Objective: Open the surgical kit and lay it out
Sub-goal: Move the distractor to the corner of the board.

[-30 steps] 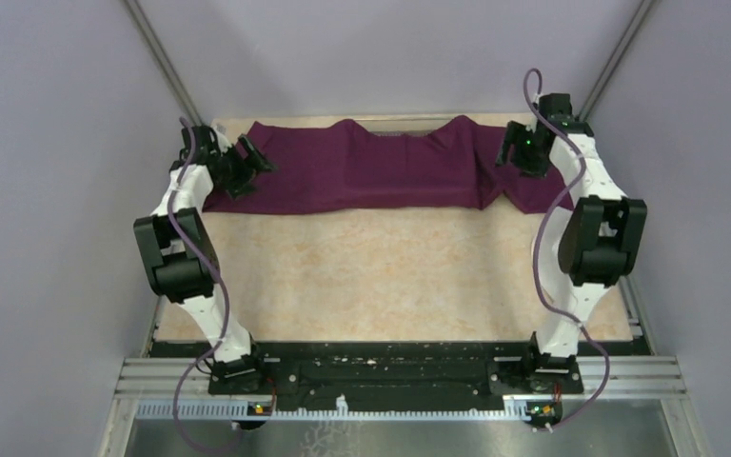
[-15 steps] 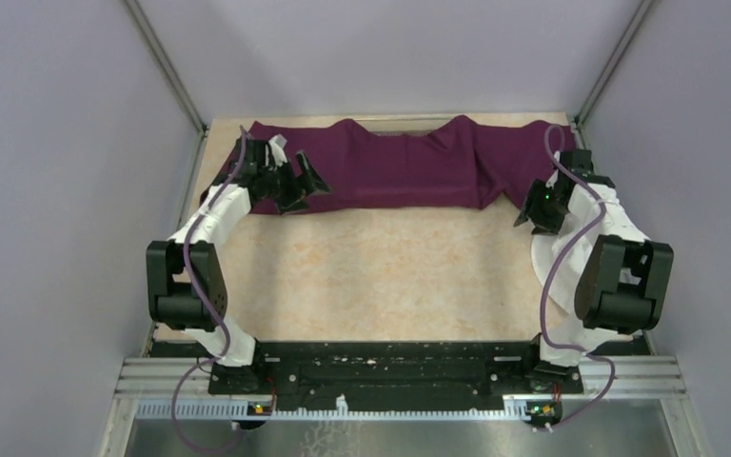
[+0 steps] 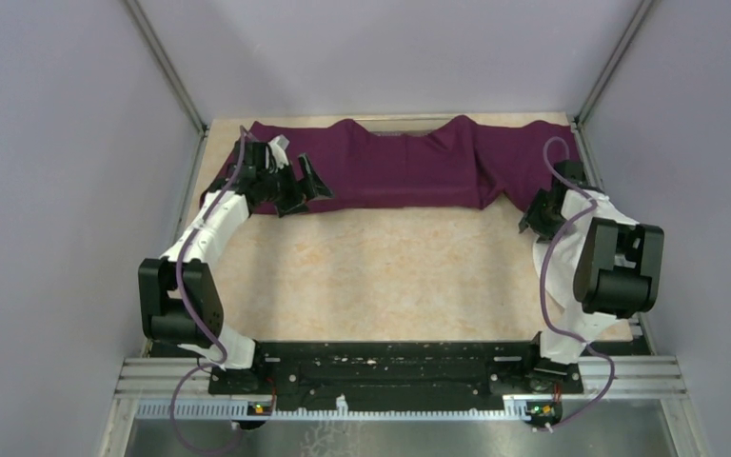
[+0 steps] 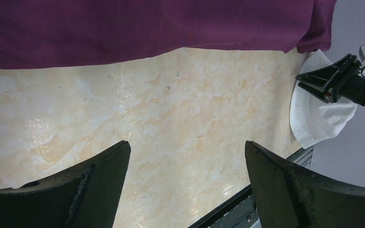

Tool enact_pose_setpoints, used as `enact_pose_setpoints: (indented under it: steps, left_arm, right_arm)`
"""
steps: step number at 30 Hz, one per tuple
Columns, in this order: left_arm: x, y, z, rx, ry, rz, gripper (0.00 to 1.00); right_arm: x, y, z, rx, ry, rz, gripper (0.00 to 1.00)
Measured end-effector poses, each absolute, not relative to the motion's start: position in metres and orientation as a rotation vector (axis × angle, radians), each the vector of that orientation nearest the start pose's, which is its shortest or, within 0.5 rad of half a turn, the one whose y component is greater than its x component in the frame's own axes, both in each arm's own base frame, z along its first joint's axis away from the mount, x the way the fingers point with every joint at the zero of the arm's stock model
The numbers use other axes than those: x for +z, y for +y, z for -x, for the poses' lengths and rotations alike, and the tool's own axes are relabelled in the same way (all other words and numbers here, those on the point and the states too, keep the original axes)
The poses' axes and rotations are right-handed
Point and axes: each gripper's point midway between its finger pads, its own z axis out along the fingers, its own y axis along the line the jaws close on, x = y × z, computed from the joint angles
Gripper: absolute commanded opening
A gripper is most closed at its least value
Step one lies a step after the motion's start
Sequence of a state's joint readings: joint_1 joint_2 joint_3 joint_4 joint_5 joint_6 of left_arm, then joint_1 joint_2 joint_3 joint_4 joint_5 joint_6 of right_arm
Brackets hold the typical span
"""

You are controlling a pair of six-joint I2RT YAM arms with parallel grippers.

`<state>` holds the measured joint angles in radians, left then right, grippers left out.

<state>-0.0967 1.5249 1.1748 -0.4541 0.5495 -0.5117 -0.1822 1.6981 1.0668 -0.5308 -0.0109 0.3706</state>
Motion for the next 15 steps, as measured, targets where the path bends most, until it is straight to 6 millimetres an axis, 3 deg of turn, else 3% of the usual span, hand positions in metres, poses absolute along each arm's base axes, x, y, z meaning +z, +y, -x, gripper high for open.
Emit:
enact_pose_setpoints:
  steps: [9, 15]
  left_arm:
    - [0.169, -0.144, -0.365, -0.907, 2.428, 0.196, 0.98]
    - [0.168, -0.144, -0.363, -0.897, 2.435, 0.183, 0.98]
  right_arm:
    - [0.023, -0.086, -0.331, -0.043, 2.566, -0.948, 0.56]
    - [0.022, -0.109, -0.296, -0.087, 2.526, -1.072, 0.58]
